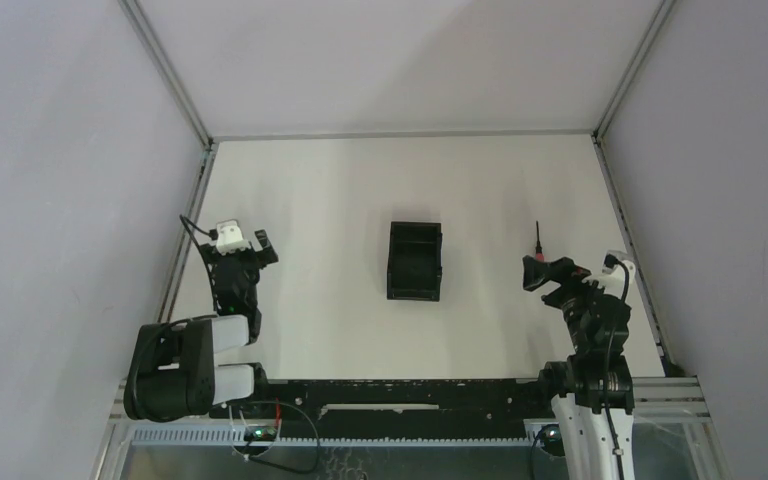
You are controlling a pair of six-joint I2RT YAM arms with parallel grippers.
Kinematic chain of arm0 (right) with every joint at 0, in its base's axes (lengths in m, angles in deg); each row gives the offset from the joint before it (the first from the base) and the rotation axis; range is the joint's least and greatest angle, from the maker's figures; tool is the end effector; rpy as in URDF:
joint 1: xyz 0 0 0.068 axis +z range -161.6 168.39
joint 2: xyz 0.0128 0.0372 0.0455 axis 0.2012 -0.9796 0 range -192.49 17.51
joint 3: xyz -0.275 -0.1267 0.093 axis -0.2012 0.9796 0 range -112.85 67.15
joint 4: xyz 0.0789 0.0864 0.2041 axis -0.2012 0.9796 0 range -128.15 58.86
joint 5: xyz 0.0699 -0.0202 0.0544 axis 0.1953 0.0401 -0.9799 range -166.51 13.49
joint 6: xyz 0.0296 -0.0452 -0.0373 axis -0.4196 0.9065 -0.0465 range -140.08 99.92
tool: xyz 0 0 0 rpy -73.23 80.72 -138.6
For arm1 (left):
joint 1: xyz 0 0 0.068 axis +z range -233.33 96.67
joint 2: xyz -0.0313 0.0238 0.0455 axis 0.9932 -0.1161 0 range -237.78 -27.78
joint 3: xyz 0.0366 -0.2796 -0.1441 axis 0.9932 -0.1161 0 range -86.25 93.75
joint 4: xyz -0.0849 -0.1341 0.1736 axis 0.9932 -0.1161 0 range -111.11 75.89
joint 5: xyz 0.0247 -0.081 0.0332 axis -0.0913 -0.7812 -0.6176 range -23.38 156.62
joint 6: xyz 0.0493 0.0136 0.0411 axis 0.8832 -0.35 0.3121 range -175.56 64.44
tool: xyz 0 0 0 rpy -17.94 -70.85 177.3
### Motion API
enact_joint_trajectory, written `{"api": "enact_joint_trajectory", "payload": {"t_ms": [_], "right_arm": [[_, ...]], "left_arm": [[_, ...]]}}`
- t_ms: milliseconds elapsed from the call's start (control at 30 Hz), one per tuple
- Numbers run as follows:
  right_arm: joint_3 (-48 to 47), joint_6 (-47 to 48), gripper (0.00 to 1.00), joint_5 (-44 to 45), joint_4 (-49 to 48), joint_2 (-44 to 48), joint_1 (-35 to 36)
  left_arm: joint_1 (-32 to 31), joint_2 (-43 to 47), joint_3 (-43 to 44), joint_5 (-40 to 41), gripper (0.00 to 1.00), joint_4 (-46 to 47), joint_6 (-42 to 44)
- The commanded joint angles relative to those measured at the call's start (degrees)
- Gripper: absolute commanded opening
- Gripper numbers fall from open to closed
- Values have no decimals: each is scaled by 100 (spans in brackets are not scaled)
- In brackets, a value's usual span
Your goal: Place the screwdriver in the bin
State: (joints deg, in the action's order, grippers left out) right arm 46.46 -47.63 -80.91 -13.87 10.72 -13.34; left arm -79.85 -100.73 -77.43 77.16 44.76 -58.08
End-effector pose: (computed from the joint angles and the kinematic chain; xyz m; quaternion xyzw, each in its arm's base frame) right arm 0.0326 0.0030 0.2378 0.1702 0.7488 0.1717 0.6171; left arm 0.2012 0.0215 0.2287 -0.1003 0.7314 0.0735 0.6705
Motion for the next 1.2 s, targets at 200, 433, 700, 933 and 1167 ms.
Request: {"api": "enact_joint_trajectory", "payload": {"t_ms": [200,433,700,933,1167], "right_arm": [[-767,273,100,-269,-249,18,-2],[-3498,1251,97,-32,979,-2540,4],[-6868,1700,98,1021,4328,-6977,-30],[-6569,1800,91,705,3730,-8897,-140],[-6104,1894,73,936,3059,-10299,-172]], "left_arm": [[-24,79,217,47,100,195,99],[-24,79,218,50,100,195,94],[-25,78,210,53,100,195,94],[-27,80,217,48,100,195,95],[-26,79,216,44,100,195,95]]}}
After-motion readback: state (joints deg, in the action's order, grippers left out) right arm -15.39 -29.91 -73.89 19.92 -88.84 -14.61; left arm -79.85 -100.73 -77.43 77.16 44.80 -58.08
